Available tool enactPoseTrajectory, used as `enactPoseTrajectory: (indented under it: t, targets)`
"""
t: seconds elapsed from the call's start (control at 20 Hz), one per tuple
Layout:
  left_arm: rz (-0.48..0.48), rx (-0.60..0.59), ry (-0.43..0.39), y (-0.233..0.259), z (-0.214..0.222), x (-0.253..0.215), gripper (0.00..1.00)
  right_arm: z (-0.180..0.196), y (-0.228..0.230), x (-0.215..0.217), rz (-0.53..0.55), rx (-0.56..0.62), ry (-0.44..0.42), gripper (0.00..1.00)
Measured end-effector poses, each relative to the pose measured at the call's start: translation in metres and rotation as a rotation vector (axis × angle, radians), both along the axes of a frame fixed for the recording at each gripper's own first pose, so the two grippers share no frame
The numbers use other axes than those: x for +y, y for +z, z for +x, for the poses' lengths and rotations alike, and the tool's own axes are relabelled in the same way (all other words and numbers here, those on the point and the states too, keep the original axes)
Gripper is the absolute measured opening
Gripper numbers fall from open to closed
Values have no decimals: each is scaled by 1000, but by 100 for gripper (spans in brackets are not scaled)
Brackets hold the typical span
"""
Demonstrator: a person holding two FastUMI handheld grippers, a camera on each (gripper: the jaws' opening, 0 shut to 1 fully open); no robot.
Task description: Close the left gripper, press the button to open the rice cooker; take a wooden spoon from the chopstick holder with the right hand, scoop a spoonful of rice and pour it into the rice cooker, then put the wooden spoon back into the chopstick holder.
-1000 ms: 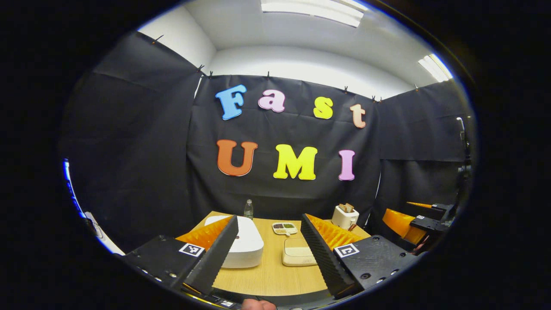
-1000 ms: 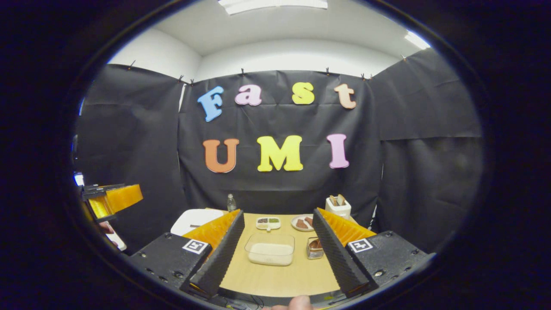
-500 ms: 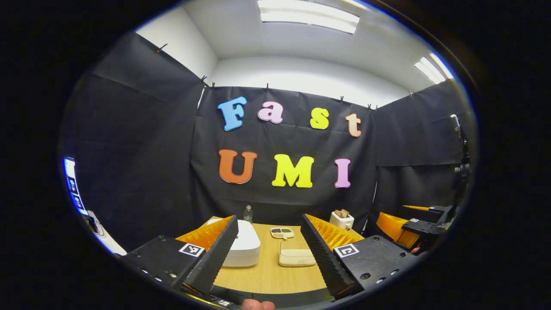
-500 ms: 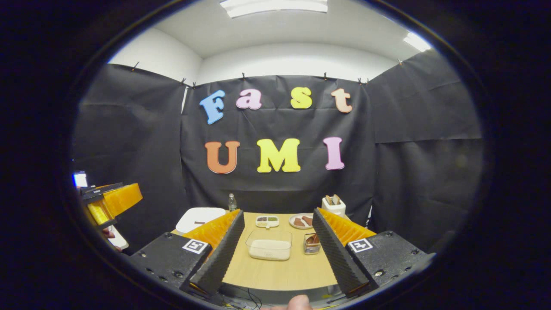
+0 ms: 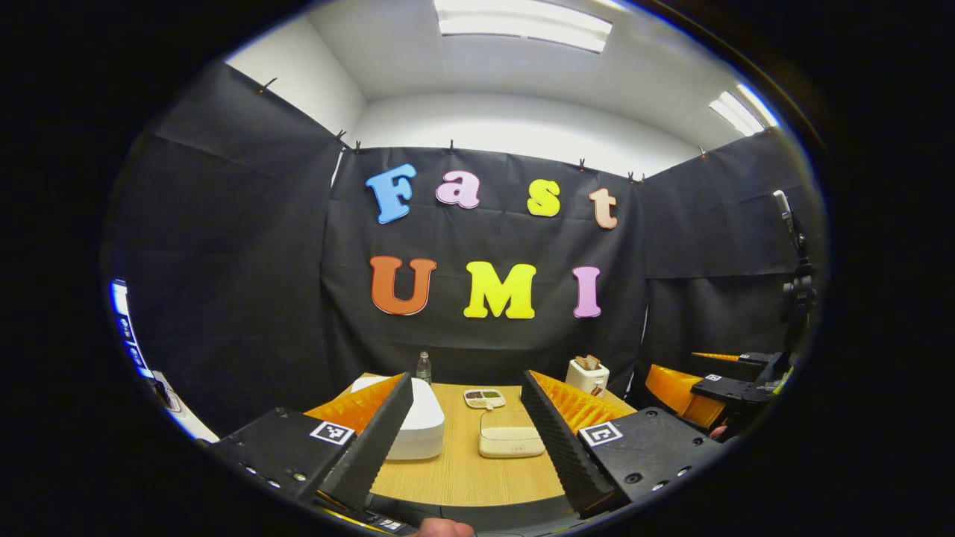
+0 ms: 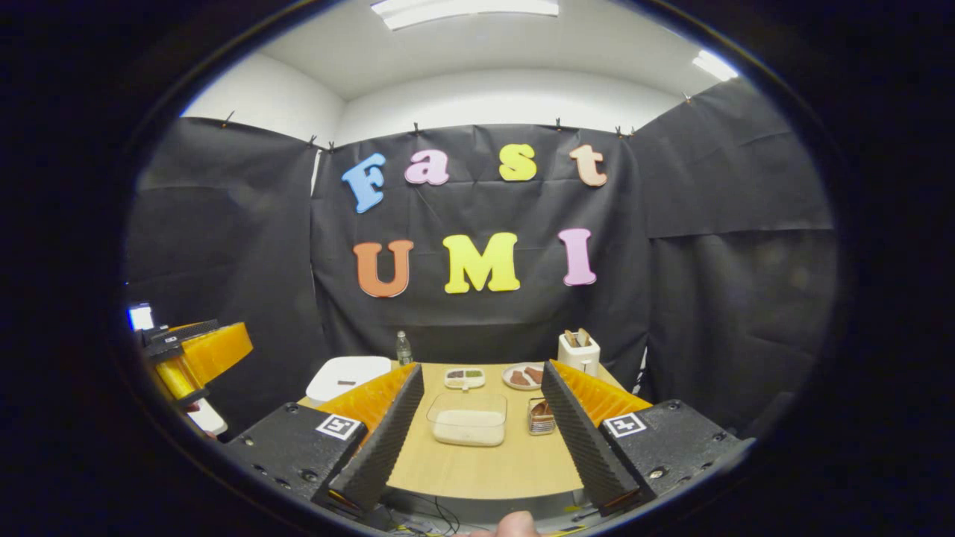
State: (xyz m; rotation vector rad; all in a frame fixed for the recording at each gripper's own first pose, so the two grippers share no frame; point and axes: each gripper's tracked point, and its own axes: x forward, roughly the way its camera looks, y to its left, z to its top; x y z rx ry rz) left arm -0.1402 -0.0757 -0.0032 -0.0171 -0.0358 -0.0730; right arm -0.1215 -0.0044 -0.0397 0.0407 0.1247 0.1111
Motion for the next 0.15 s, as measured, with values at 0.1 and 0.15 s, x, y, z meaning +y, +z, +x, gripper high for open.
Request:
enactPoseTrajectory:
  t: [0.1, 0.15]
  targets:
    - [0, -1, 5, 1, 2, 0, 94, 2, 1, -1, 0, -5, 1, 100]
    - [1, 2, 9, 0, 3, 0, 84, 3, -1, -1, 0, 0, 4, 100]
